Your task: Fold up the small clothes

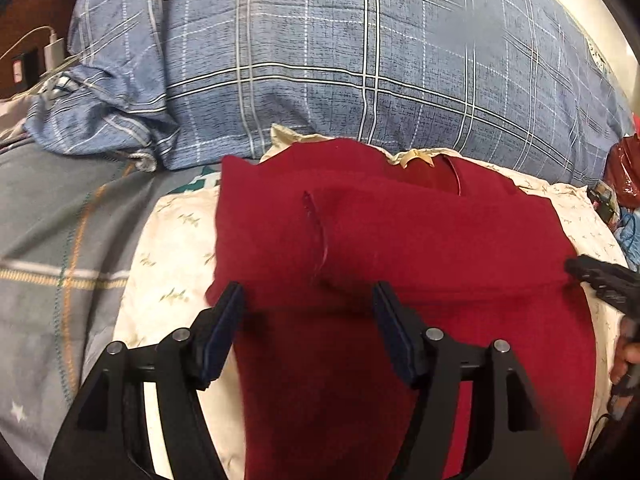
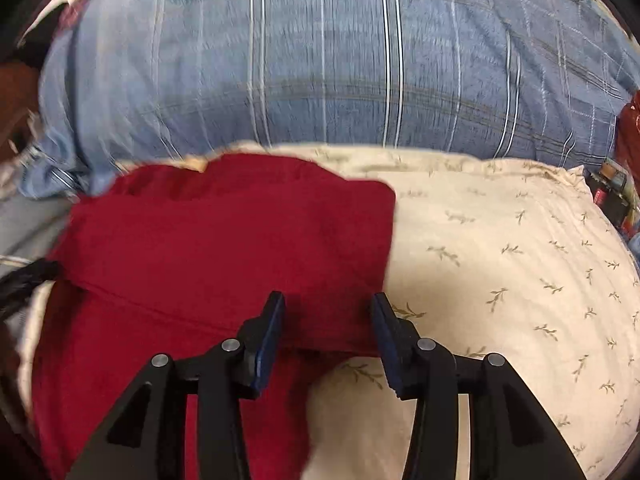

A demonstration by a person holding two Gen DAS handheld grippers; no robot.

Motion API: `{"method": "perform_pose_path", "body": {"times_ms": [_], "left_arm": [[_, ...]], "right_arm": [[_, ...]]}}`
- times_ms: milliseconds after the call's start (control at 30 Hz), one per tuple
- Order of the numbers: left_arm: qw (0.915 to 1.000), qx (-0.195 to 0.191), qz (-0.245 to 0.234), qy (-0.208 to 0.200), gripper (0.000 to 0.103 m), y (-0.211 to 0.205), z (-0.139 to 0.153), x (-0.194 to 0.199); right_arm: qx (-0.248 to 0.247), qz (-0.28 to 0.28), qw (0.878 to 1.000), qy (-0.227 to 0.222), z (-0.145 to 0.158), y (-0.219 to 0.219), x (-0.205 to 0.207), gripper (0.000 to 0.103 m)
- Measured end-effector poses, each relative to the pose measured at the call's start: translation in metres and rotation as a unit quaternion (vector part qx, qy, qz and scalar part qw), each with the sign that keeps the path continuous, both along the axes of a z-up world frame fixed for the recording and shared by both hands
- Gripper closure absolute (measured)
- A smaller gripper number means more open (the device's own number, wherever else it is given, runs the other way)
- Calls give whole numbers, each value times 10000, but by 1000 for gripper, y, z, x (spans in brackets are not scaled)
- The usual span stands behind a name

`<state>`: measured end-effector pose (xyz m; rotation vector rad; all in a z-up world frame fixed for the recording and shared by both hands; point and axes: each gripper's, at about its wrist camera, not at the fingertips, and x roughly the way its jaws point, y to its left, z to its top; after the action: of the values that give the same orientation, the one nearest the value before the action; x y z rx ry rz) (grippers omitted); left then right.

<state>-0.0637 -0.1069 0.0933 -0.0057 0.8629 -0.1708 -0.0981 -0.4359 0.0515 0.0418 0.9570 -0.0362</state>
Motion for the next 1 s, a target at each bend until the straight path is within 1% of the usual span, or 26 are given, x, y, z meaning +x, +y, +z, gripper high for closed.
{"method": "perform_pose_path", "body": {"times_ms": [33, 100, 167, 233, 300, 367, 400, 433, 500, 567, 633, 667, 733, 767, 800, 867, 933, 1000], "left_arm": [[10000, -9, 17, 18, 38, 2, 1, -5], [10000, 1, 60, 30, 38, 8, 3, -14], [9999, 24, 113, 20, 36, 14, 4, -24], [9999, 28, 152, 36, 36, 19, 5, -32], [9999, -26, 122, 70, 36, 26, 6, -43], [9999, -92, 88, 114, 35, 32, 7, -54], [9998, -147, 55, 141, 31, 36, 7, -61], [9996, -200, 20, 178, 29, 42, 6, -70], [9994, -211, -6, 267, 29, 50, 2, -83], [9987, -203, -83, 459, 29, 57, -5, -97], [9979, -241, -60, 595, 29, 62, -12, -107], [9975, -275, -31, 644, 29, 64, -14, -111], [9965, -331, -15, 767, 29, 66, -19, -119], [9962, -332, -6, 802, 29, 67, -21, -123], [9962, -326, 10, 811, 29, 67, -21, -127], [9962, -366, 6, 788, 29, 68, -19, -136], [9962, -426, -15, 765, 29, 70, -17, -141], [9957, -441, -85, 811, 29, 69, -18, -146]], "right_arm": [[-103, -14, 9999, 70, -5, 1, 1, 57], [-238, 8, 9997, 10, 0, 5, -4, 57], [-165, 68, 9998, 15, 9, 8, -13, 57], [-21, 144, 9999, -18, 19, 8, -27, 53], [94, 187, 9998, 35, 24, 9, -45, 45], [292, 272, 9991, 123, 23, 8, -60, 40], [414, 368, 9982, 237, 21, 8, -67, 40], [537, 485, 9967, 371, 18, 8, -77, 40], [613, 579, 9951, 507, 13, 8, -93, 40], [731, 560, 9939, 605, 6, 7, -106, 40], [1102, 550, 9897, 731, -4, 5, -114, 41], [1175, 513, 9889, 746, -8, 6, -115, 43], [1029, 526, 9918, 544, -8, 12, -117, 76], [907, 692, 9920, 544, -8, 18, -116, 95], [731, 812, 9925, 546, -6, 24, -115, 96], [557, 864, 9935, 487, 1, 22, -115, 97], [386, 790, 9951, 444, 4, 16, -116, 97], [352, 665, 9961, 460, 3, 9, -118, 98]]}}
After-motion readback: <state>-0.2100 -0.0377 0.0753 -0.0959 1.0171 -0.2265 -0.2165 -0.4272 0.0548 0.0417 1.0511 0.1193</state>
